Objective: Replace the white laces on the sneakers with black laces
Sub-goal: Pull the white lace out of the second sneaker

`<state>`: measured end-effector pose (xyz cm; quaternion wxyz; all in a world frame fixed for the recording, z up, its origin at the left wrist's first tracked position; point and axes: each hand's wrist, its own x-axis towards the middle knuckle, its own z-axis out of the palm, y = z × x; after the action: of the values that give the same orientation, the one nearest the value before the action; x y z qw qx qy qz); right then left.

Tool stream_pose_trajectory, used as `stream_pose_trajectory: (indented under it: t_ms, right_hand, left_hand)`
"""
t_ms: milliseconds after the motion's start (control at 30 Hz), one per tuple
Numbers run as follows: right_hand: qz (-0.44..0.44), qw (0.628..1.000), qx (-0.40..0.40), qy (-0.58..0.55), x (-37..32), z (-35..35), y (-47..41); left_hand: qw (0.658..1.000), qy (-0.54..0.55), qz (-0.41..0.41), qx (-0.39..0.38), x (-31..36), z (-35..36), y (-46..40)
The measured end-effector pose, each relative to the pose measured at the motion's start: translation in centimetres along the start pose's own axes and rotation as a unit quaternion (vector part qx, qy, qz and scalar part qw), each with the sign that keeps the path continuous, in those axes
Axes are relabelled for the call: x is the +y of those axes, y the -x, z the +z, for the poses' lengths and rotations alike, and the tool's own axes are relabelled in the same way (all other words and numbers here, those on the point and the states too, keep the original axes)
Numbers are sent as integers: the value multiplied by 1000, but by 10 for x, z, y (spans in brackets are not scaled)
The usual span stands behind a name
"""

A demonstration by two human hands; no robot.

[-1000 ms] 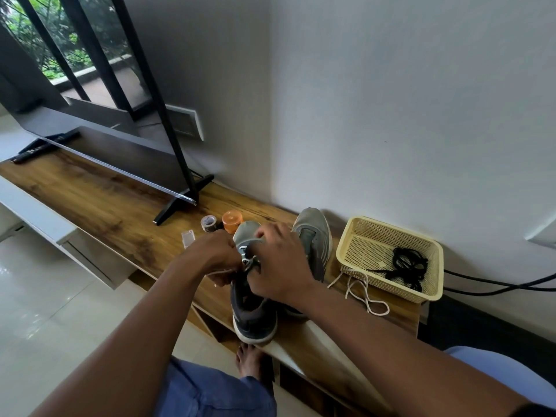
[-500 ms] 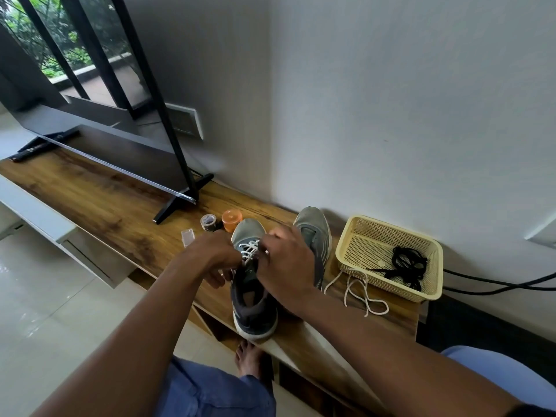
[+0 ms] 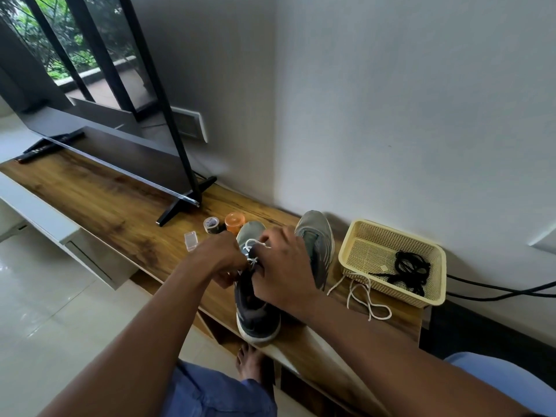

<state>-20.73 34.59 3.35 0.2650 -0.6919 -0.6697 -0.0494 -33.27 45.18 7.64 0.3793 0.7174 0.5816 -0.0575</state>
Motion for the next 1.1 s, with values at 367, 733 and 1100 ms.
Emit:
stream_pose_trajectory:
  t_ms: [367, 733, 1100]
  right_hand:
    - [-14, 998, -33, 55, -3, 6, 6]
    - [44, 998, 10, -34, -3, 7, 11]
    - [107, 992, -20, -61, 0, 1, 3]
  left_hand:
    - [1000, -15, -13, 11, 0, 3, 0]
    - [999, -35, 2, 40, 14, 5, 12]
    - [995, -80, 23, 64, 19, 6, 17]
